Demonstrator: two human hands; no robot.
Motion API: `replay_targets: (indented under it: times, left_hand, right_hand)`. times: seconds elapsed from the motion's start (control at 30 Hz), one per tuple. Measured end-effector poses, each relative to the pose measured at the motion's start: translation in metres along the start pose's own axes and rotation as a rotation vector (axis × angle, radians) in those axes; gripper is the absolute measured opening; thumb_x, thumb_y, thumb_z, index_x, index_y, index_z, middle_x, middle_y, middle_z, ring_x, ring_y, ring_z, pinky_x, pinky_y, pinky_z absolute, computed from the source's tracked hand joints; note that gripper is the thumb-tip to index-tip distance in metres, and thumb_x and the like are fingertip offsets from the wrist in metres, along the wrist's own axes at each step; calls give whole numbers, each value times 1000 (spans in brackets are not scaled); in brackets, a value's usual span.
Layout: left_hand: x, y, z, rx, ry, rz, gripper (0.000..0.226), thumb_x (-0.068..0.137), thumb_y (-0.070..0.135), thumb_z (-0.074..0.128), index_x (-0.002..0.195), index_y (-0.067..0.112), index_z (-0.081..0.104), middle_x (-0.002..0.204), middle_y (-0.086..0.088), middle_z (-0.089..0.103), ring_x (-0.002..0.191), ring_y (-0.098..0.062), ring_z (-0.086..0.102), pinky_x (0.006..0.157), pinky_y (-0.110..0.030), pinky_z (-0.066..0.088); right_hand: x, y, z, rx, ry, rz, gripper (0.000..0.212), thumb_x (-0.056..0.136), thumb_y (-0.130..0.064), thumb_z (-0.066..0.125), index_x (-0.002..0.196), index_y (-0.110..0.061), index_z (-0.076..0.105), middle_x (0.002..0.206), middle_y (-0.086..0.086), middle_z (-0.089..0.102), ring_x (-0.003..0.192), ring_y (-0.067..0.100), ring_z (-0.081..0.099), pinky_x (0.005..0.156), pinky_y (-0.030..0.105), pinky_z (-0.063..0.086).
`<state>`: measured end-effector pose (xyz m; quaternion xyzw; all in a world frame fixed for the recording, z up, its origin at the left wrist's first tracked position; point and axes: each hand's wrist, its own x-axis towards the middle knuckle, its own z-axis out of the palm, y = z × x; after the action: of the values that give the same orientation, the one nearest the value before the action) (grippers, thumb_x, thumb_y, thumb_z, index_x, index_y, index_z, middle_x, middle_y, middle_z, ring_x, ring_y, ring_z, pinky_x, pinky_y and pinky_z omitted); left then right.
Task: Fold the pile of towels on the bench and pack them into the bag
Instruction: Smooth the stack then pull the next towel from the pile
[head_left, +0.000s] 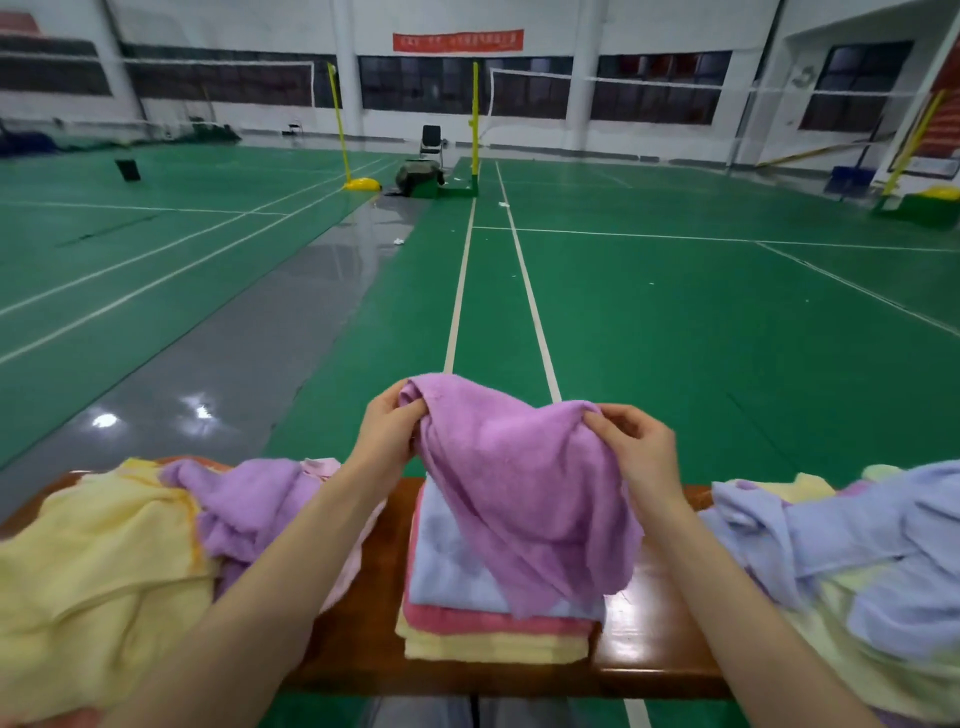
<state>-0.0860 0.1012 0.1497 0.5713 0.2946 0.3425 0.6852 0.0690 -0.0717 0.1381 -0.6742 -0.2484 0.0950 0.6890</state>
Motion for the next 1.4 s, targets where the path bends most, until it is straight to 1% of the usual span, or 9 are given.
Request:
replay_targets:
  times: [0.13,0.3,0.5,0.63,0.77,0.9,1.07,1.2,1.4]
  left_hand:
    - [12,-44,-37,96,246,-191,29,86,-15,42,106,1,56,76,-14,54,51,-18,45,43,-17,42]
    - [-6,-85,-44,612,220,95,44,79,-8,53,120,7,58,107,-16,62,88,-19,51,82,-32,43]
    - [-54,-91,-1,986,-679,735,29,84,39,56,101,21,71,104,6,62,96,-8,55,81,-24,47]
    - [-57,-119,19,1079,-781,807,38,84,40,56,116,22,65,124,4,58,112,-12,50,96,-28,43]
    - [-55,-124,23,1112,-749,765,55,81,47,51,134,31,49,146,10,39,134,-7,31,111,-23,7]
    - [-51,-123,23,1085,-729,752,48,82,51,48,125,33,57,142,11,42,130,-7,33,108,-19,11]
    - [-45,-129,21,1083,-616,793,23,83,42,53,94,27,67,107,10,57,97,-6,41,84,-20,28]
    - [-46,-133,28,1115,-633,752,33,81,44,52,109,26,57,101,4,55,90,-10,39,76,-23,24]
    - [-47,-132,32,1082,-648,656,47,83,49,35,107,23,65,93,0,56,85,-9,36,74,-22,22]
  right_hand:
    - [-12,32,17,-202,-249,84,22,83,8,60,100,-5,64,92,1,66,89,15,61,80,12,50]
    - [-34,57,12,-429,-355,-21,42,86,-14,65,126,-11,53,124,-2,53,117,13,51,97,18,40]
    - [-48,69,-1,-644,-378,-32,91,62,-45,80,140,-25,37,134,-17,36,129,6,32,108,29,31]
    - [-45,79,-12,-661,-321,-18,55,80,-29,72,131,-18,54,136,-10,47,128,10,42,99,20,33]
    - [-30,73,-23,-677,-241,-55,9,86,-24,65,83,-22,73,85,-2,72,76,16,63,63,24,43]
    - [-6,57,-28,-711,-198,-88,30,85,-26,66,56,-24,59,54,-6,58,53,10,50,54,22,38]
    - [20,43,-31,-871,-28,-113,29,86,-38,62,73,-13,68,65,1,62,68,25,58,56,31,37]
    - [28,48,-29,-792,126,-134,18,90,-23,60,96,-11,73,96,7,70,95,29,59,76,34,44]
    - [-18,85,-29,-623,-217,-332,34,84,-47,57,108,-26,66,123,-12,56,116,5,47,101,32,36]
